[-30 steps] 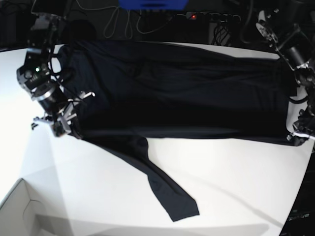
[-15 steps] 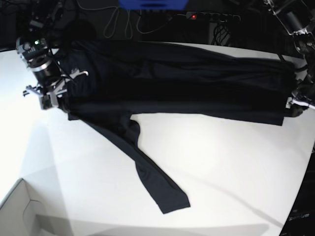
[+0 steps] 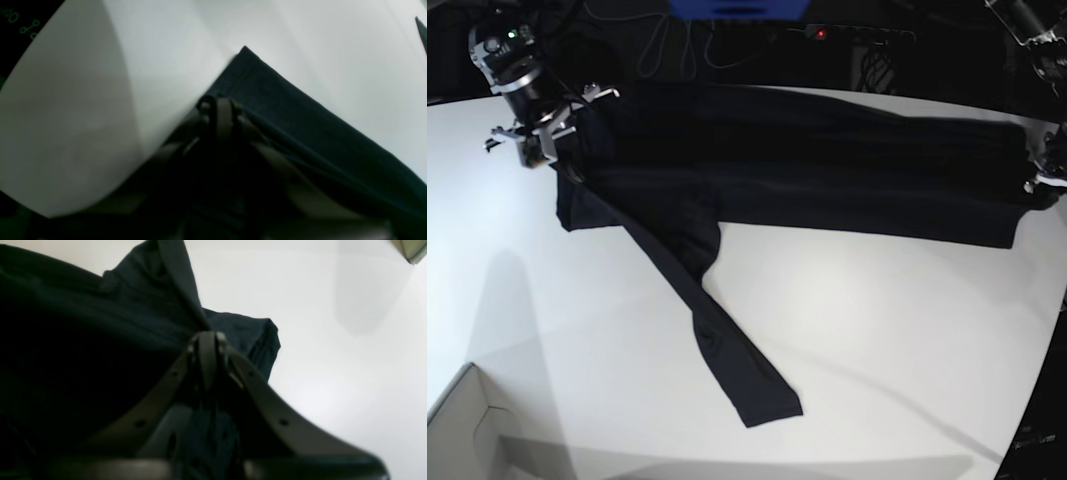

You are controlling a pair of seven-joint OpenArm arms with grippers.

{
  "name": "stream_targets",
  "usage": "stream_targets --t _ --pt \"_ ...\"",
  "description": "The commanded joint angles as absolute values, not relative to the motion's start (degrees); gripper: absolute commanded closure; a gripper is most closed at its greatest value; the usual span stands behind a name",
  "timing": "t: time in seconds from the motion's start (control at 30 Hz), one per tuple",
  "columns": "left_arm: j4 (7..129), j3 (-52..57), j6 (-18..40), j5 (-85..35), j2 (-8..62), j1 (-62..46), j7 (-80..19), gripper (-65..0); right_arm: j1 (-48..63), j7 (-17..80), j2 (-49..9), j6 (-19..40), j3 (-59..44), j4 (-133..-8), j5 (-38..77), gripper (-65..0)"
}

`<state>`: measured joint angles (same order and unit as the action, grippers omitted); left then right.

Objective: Layout the t-shirt on the table in an organized manner, then fold the t-shirt properly
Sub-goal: 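Lift the hem side with both grippers and fold it onto the collar edge, then open both grippers to release the folded shirt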

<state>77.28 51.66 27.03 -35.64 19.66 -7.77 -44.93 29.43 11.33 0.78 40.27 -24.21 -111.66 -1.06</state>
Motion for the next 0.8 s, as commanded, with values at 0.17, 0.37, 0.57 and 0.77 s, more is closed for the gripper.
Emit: stream_targets --t 0.17,0.37,0.57,0.77 --pt "79.3 52.1 27.3 -36.7 20.9 -10.4 -43.6 0.0 30.7 10.1 0.0 40.0 -24.8 -112.7 -0.3 0.0" --pt "78.8 52.1 27.3 -36.7 20.7 -11.7 -43.3 0.0 33.9 10.1 -1.3 40.0 -22.5 -112.6 -0.3 0.0" --pt "78.7 52.0 27.3 -36.1 19.2 -11.6 -43.0 0.0 34.2 10.1 -1.3 40.0 -22.4 -109.1 -0.3 0.0" --pt "75.6 52.0 27.3 -36.4 18.5 -11.6 -43.4 0.0 34.4 10.1 -1.3 40.0 -22.5 -107.6 -0.3 0.0"
